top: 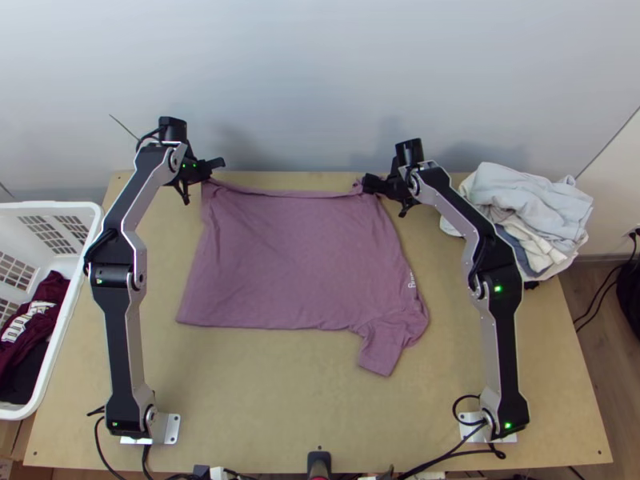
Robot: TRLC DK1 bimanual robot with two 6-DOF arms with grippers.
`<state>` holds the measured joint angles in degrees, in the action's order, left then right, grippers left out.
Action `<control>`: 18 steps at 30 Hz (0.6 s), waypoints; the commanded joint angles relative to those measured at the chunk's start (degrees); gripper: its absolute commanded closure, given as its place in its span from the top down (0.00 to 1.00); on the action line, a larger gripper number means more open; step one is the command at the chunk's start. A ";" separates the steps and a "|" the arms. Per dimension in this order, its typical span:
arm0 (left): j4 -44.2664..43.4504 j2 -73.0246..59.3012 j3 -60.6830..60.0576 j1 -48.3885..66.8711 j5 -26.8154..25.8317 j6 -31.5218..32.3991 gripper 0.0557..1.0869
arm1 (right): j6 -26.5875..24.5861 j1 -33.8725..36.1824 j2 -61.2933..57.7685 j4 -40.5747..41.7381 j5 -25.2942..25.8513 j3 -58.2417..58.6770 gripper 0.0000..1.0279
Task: Fold the t-shirt
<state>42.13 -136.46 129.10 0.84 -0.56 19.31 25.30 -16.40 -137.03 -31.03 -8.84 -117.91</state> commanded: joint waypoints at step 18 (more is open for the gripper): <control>1.38 -0.12 0.01 -0.31 0.03 -0.59 0.04 | 0.10 0.76 -5.61 -1.58 -0.65 -7.78 0.56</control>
<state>43.03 -136.57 129.10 0.73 -0.51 18.85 25.71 -15.92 -141.08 -32.53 -9.47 -123.11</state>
